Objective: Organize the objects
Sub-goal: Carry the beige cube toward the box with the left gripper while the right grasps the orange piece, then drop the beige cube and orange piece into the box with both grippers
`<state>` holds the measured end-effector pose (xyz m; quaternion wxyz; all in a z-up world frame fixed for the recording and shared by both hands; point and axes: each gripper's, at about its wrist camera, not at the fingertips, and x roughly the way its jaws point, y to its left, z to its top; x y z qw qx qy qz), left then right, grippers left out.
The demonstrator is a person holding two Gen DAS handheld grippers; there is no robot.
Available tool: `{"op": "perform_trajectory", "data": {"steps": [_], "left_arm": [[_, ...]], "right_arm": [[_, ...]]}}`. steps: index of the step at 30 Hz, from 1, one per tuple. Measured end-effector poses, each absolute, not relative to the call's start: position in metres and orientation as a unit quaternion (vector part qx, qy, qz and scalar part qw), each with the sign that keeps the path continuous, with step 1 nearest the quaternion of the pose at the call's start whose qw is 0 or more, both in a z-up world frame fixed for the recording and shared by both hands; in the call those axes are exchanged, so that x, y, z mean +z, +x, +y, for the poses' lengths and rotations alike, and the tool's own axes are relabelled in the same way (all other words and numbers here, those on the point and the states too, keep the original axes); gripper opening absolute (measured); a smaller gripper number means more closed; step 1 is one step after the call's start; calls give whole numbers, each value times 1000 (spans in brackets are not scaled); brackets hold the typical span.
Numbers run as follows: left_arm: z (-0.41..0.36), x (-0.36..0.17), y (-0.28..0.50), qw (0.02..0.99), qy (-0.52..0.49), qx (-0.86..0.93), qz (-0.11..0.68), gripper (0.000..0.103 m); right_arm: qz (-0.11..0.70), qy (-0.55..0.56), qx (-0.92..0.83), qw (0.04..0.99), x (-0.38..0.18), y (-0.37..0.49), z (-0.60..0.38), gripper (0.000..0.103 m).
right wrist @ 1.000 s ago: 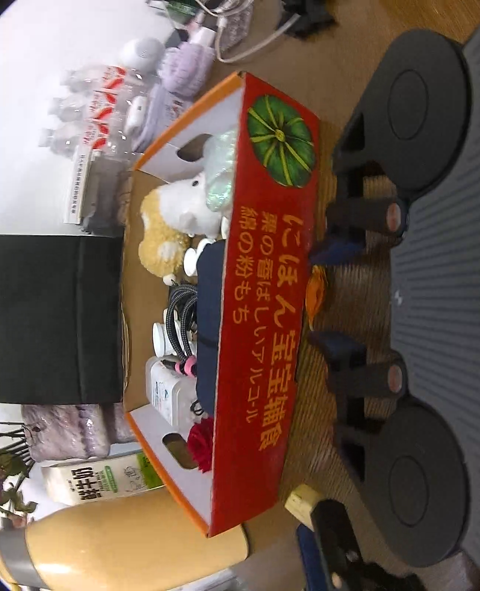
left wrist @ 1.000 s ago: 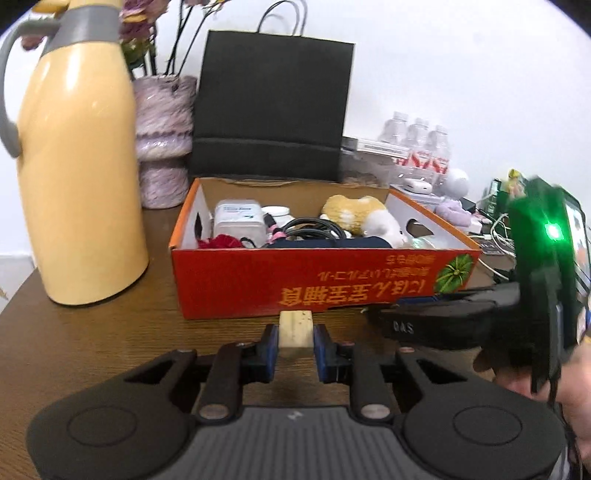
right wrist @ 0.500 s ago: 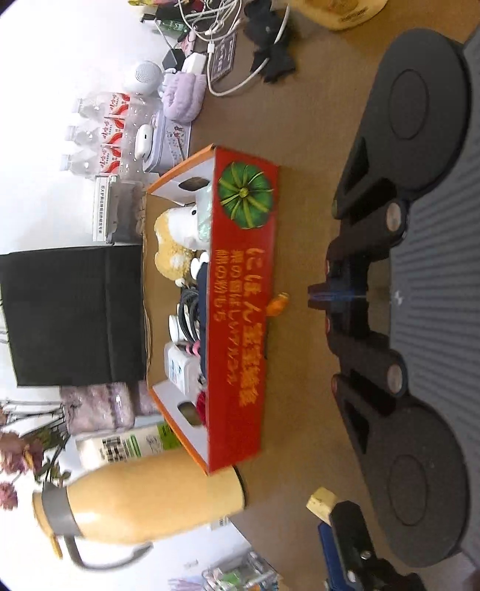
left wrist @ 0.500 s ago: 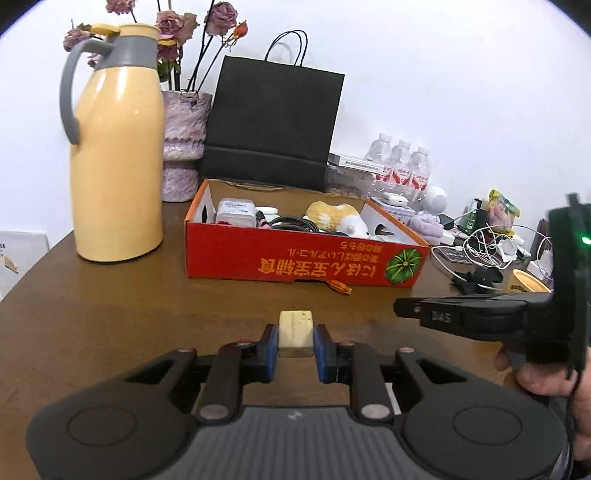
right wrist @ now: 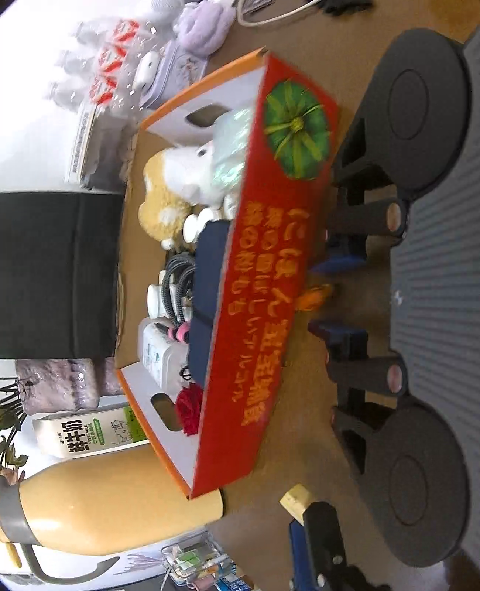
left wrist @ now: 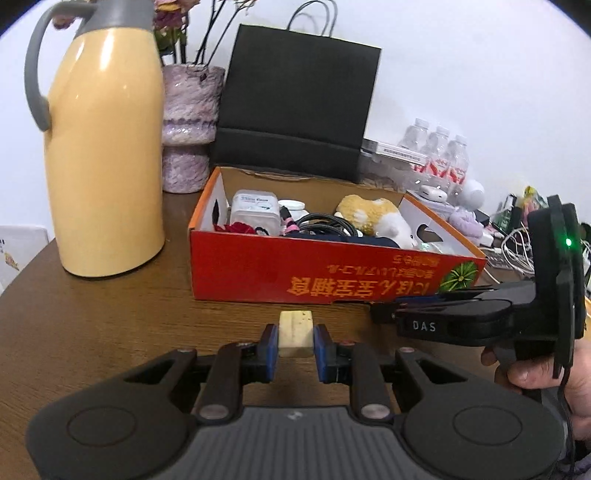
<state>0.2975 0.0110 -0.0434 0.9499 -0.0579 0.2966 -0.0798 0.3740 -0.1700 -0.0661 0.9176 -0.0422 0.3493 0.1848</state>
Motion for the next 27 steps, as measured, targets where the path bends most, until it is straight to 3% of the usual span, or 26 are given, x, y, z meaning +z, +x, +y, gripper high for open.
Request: {"op": "perform_trajectory", "data": {"steps": [3, 9, 18, 23, 27], "left_arm": [[13, -49, 298, 947, -61, -76, 306, 19], [13, -39, 262, 950, -72, -82, 293, 19], [4, -27, 184, 941, -110, -120, 298, 19], [-1, 2, 223, 947, -102, -144, 267, 19], [-7, 28, 312, 947, -90, -164, 262, 19]], "right_arm": [[352, -48, 187, 916, -66, 375, -168, 14], [360, -40, 188, 913, -54, 329, -176, 14], [320, 54, 184, 928, -26, 182, -236, 14], [301, 59, 160, 938, -11, 185, -255, 14], [255, 61, 164, 951, 19, 235, -254, 14]]}}
